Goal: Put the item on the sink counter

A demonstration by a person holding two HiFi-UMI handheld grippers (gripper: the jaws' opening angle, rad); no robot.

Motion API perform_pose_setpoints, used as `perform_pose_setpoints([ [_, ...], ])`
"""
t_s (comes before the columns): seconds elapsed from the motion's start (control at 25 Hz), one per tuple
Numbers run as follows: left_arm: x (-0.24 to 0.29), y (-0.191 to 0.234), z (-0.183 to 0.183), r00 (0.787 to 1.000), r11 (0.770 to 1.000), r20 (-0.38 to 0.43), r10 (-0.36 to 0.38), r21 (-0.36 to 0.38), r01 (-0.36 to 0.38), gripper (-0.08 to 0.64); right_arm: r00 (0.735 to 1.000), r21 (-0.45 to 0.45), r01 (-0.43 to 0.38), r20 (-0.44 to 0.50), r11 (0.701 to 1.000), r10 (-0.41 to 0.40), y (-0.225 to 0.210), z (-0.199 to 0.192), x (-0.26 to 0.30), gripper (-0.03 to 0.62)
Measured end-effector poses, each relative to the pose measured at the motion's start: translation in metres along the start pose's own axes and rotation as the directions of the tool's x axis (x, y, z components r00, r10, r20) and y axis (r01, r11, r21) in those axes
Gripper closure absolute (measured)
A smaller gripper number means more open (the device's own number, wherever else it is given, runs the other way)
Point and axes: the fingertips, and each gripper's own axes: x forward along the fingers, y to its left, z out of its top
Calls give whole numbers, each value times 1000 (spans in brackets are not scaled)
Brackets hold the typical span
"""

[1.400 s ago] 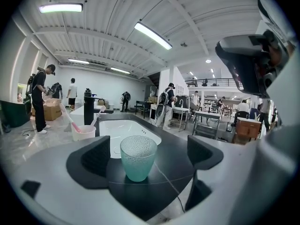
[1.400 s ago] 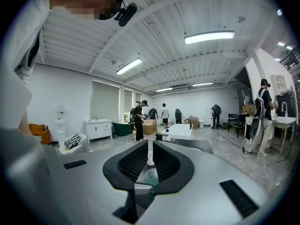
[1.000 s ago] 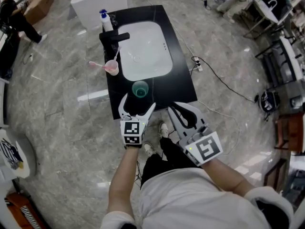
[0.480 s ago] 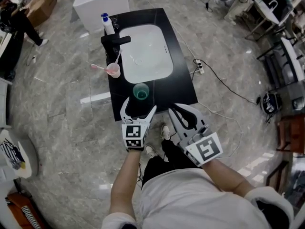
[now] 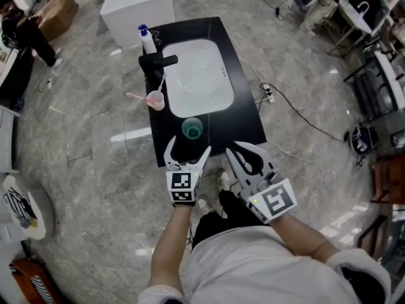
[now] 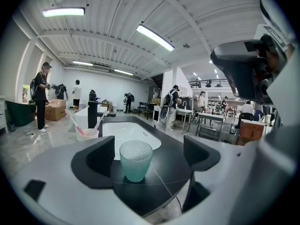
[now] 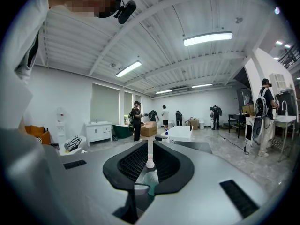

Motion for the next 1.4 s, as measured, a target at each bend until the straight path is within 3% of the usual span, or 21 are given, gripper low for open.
perform_pose_setpoints([
  [0.32,-9,4,-5,1000,1000,-22,14,-6,-14,110,1000,7,-13,7,1000,13,3,0,7,538],
  [1.4,-40,23,23,994,994,21,111,-19,-111,169,998,1,-63,8,998,63,7,3,26,538],
])
